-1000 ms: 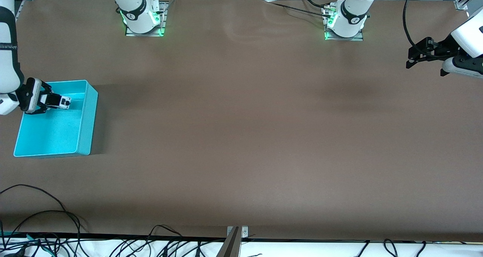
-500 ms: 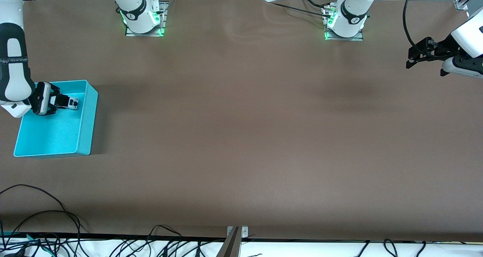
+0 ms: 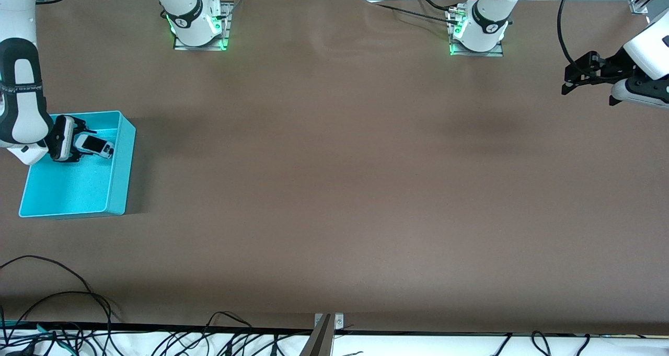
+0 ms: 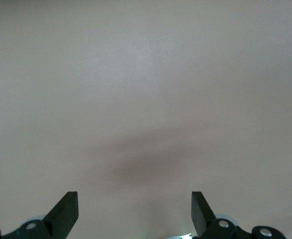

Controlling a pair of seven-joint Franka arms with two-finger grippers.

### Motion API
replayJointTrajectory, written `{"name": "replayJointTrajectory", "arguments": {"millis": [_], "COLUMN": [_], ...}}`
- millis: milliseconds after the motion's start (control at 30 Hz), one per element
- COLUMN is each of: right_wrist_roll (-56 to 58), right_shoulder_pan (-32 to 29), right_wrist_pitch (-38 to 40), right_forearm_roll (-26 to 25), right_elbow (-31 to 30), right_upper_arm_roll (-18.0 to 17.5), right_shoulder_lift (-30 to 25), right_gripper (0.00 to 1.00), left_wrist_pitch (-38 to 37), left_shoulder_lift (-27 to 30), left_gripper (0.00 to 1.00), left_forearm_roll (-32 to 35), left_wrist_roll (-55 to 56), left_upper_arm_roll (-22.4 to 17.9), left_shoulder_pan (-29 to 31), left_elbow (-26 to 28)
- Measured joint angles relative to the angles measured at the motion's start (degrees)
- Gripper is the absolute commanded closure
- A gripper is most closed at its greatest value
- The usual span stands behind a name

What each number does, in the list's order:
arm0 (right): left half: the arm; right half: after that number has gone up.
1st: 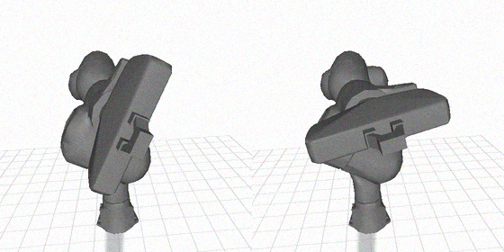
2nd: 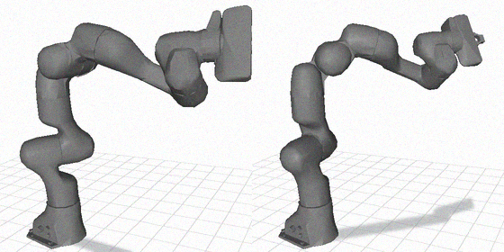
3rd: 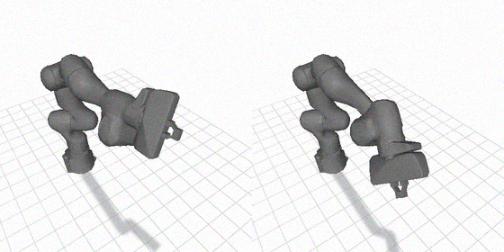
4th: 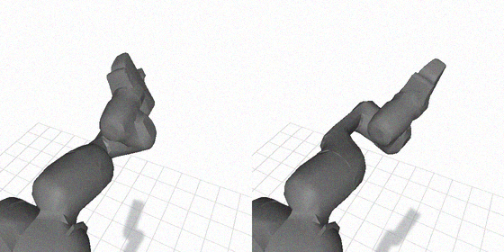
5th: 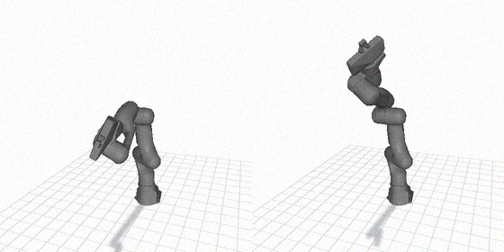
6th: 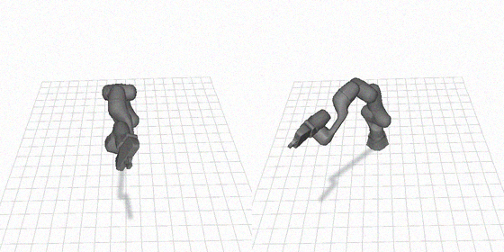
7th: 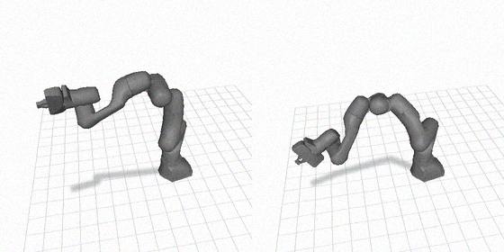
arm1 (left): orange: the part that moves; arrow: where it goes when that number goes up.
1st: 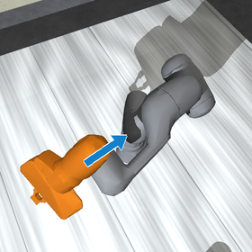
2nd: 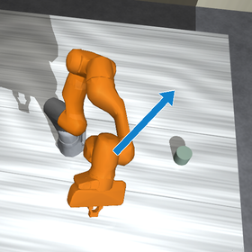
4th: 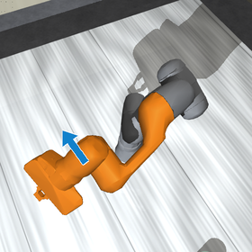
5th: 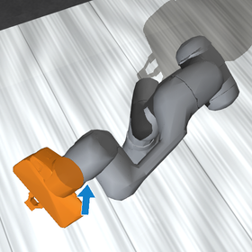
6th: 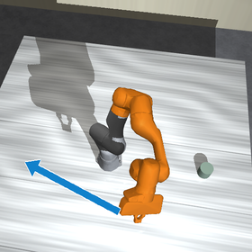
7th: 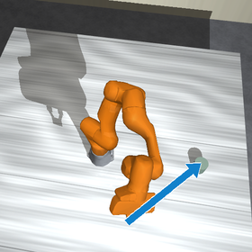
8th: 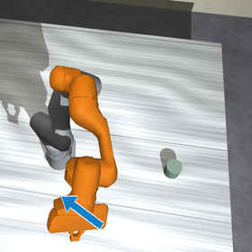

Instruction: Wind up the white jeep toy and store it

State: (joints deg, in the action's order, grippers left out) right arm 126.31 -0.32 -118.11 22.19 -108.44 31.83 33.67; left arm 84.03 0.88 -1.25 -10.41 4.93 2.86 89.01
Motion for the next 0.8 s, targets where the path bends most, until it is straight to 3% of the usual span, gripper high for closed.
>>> {"name": "replayJointTrajectory", "arguments": {"millis": [200,467,800], "right_wrist_roll": [0.3,-0.6,-16.3], "right_shoulder_pan": [0.1,0.6,3.1], "right_wrist_pitch": [4.8,16.9,28.5], "right_forearm_roll": [0.0,0.1,0.1], "right_elbow": [4.5,16.0,25.3], "right_upper_arm_roll": [-0.2,-0.4,-0.5], "right_shoulder_lift": [-0.1,-0.6,-2.8], "right_gripper": [0.00,0.00,0.00], "left_wrist_pitch": [0.0,0.0,0.0], "left_shoulder_lift": [0.0,0.0,0.0], "left_gripper": [0.00,0.00,0.00], "left_forearm_roll": [0.0,0.0,0.0], "left_wrist_roll": [0.0,0.0,0.0], "left_upper_arm_roll": [0.0,0.0,0.0], "left_shoulder_pan": [0.0,0.0,0.0], "left_elbow": [0.0,0.0,-0.1]}}
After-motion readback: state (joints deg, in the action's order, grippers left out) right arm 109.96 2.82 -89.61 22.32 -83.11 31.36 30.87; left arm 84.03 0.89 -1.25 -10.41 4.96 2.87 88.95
